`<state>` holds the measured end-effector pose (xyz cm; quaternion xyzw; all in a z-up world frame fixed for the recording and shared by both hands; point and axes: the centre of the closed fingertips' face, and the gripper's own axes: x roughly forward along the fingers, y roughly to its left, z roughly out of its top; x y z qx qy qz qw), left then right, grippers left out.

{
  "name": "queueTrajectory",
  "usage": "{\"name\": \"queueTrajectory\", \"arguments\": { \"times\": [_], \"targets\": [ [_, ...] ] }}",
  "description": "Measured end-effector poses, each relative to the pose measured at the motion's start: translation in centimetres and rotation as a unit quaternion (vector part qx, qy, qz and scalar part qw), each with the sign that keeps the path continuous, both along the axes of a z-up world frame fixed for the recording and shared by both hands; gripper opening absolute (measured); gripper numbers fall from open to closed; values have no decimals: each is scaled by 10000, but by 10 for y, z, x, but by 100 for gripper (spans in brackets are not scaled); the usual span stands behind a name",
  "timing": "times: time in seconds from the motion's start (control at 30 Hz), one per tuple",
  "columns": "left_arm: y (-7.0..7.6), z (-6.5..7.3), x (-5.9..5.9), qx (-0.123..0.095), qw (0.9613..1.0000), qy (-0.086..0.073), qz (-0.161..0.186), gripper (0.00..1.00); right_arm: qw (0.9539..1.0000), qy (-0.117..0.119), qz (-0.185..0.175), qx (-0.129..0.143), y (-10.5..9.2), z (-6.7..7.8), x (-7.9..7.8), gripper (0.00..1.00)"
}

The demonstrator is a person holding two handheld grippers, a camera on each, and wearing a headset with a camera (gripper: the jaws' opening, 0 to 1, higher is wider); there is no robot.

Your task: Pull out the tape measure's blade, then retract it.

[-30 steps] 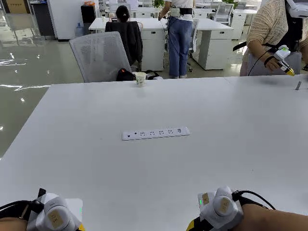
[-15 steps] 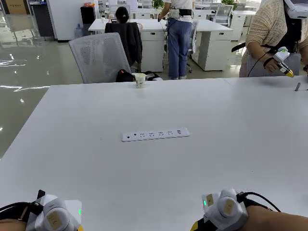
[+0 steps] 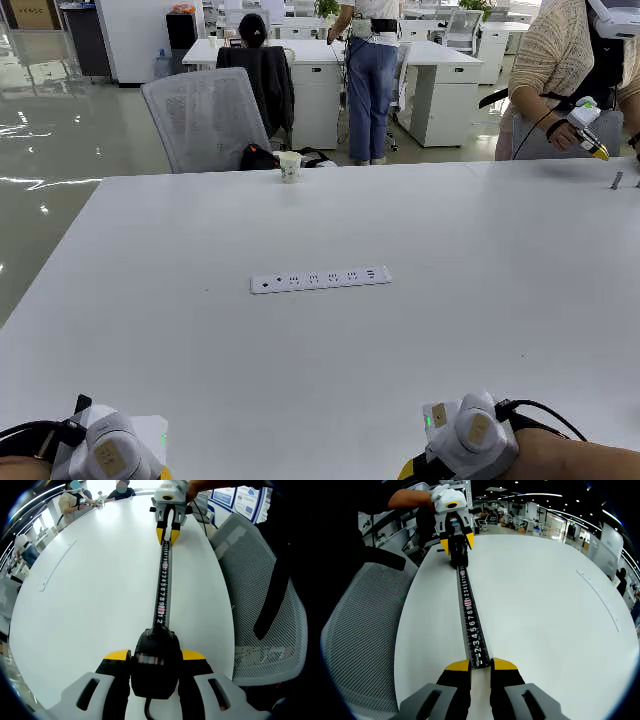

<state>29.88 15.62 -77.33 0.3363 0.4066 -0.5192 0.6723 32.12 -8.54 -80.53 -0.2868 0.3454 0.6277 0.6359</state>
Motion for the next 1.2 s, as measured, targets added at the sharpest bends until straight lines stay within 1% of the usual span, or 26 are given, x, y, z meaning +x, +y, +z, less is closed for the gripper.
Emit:
{"name": "queueTrajectory", "arguments": {
  "times": [0.13, 0.2, 0.27, 0.33, 0.4, 0.53, 0.63, 0.7, 0.9, 0.97, 1.0, 1.07, 1.1, 1.2],
  "targets": [
    [-1, 0, 1, -57, 10000, -53, 47, 31, 10000, -12, 49, -44, 1, 0, 0, 11],
    [-1, 0, 1, -65, 9999, -98, 48, 31, 10000, -7, 71, -52, 1, 0, 0, 11],
    [-1, 0, 2, -63, 9998, -193, 36, 31, 10000, -4, 70, -8, 1, 0, 0, 12],
    [0, 0, 2, -56, 9997, -216, 64, 31, 10000, -46, 67, -8, 1, -1, 1, 12],
    [0, 0, 2, -32, 9997, -224, 63, 31, 9998, -122, 142, -52, 2, -1, 1, 12],
    [0, 1, 1, -18, 9997, -227, 0, 32, 9999, -58, 39, -102, 2, 0, 2, 12],
    [0, 2, 2, -77, 9997, -234, 28, 31, 9998, -100, 83, -173, 2, -1, 1, 13],
    [1, 3, 2, -119, 9997, -200, 80, 31, 9996, -136, 98, -221, 2, -1, 1, 13],
    [3, 7, 2, -153, 9996, -194, 159, 32, 9995, -111, 51, -278, 0, -1, 2, 13],
    [6, 10, 4, -120, 9992, -238, 287, 35, 9990, -175, 133, -378, -3, -1, 2, 14],
    [6, 13, 6, -154, 9988, -265, 369, 40, 9987, -202, 207, -421, -5, -1, 2, 13],
    [4, 16, 4, -287, 9986, -153, 425, 51, 9984, -195, 236, -475, -7, -1, 1, 13],
    [4, 17, 3, -291, 9986, -143, 416, 53, 9981, -199, 257, -523, -10, -1, 1, 13],
    [5, 18, 3, -293, 9986, -150, 406, 54, 9967, -255, 368, -682, -16, -1, 1, 15]
  ]
}}
